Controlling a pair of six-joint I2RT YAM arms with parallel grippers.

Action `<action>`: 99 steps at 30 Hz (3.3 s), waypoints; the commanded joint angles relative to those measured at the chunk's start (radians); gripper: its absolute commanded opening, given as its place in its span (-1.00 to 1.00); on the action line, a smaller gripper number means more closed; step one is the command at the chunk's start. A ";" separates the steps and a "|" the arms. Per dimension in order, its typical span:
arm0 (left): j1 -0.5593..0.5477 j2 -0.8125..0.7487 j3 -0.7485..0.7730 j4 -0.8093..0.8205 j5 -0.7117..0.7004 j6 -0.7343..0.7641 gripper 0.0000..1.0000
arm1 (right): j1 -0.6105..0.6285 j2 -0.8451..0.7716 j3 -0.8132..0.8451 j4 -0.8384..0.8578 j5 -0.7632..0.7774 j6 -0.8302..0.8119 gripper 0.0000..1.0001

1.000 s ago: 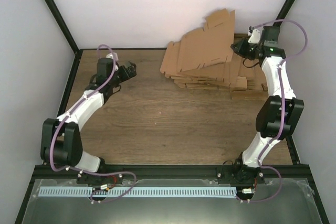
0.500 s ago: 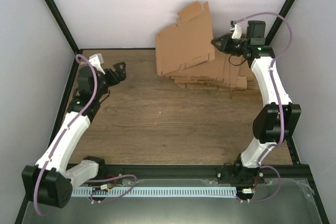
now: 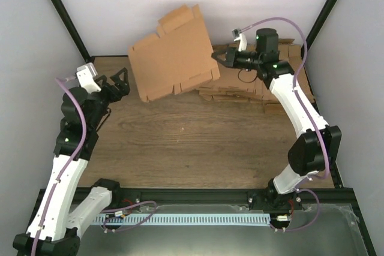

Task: Fold the paper box

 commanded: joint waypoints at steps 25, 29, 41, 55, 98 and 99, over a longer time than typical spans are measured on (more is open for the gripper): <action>-0.002 0.156 -0.272 -0.082 0.139 -0.053 1.00 | 0.282 0.166 -0.348 0.070 0.552 -0.075 0.41; -0.002 0.268 -0.252 0.004 0.190 -0.022 1.00 | 0.278 0.291 -0.173 0.010 0.618 -0.117 0.37; 0.000 0.905 0.197 0.096 0.370 0.018 0.96 | 0.205 0.360 -0.040 -0.037 0.703 -0.200 0.46; 0.001 1.462 0.745 -0.069 0.517 0.091 0.67 | 0.176 0.332 -0.049 -0.045 0.724 -0.229 0.47; -0.183 1.958 1.237 -0.033 0.891 -0.078 -0.65 | 0.164 0.200 -0.150 -0.057 0.791 -0.238 0.47; -0.184 1.957 1.236 -0.032 0.888 -0.079 -0.63 | 0.163 0.198 -0.152 -0.056 0.792 -0.238 0.47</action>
